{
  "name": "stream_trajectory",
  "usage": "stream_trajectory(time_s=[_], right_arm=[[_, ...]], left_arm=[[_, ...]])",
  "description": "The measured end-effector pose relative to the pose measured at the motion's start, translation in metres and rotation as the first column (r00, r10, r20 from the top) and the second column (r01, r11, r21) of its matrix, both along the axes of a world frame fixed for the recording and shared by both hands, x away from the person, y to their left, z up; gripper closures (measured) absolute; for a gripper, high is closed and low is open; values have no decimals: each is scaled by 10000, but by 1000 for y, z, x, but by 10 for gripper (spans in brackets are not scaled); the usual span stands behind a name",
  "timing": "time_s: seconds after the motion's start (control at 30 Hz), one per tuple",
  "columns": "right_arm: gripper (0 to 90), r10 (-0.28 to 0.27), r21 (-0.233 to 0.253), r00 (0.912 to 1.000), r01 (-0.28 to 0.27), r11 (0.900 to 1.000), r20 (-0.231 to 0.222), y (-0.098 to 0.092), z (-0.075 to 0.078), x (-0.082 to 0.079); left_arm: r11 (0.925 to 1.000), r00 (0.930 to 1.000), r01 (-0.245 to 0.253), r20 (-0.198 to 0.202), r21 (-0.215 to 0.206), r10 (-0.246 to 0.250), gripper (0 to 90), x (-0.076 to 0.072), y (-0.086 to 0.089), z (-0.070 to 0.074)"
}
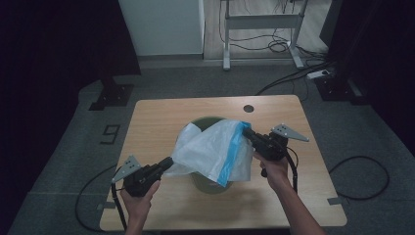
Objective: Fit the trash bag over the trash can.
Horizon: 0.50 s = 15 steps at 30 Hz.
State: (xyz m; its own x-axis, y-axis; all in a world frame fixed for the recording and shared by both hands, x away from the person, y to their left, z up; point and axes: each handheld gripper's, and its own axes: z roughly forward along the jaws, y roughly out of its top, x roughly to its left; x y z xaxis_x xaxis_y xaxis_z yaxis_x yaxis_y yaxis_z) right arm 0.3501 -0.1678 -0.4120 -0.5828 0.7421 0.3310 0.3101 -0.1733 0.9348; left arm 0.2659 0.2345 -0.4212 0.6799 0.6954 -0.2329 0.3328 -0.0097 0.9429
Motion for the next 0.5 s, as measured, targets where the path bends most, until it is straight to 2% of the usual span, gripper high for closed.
stream_trajectory(time_s=[0.13,0.23,0.3,0.4,0.5], right_arm=[[892,-189,-275,9995,196,9994,273,0,6,-5],[893,-319,-580,9976,355,9977,614,-3,13,-9],[893,-317,-701,9962,375,9968,815,-5,19,-12],[893,-350,-808,9935,439,9958,1081,-6,28,-16],[893,-287,-837,9920,392,9957,1230,-5,33,-19]], left_arm=[[9998,9997,21,243,-204,-16,763,-4,1,6],[9999,9988,82,485,-104,-77,602,-9,2,18],[9999,9973,119,726,-86,-113,529,-13,2,27],[9993,9955,365,877,-112,-354,482,-15,1,40],[9985,9942,524,935,139,-535,474,-12,-3,50]])
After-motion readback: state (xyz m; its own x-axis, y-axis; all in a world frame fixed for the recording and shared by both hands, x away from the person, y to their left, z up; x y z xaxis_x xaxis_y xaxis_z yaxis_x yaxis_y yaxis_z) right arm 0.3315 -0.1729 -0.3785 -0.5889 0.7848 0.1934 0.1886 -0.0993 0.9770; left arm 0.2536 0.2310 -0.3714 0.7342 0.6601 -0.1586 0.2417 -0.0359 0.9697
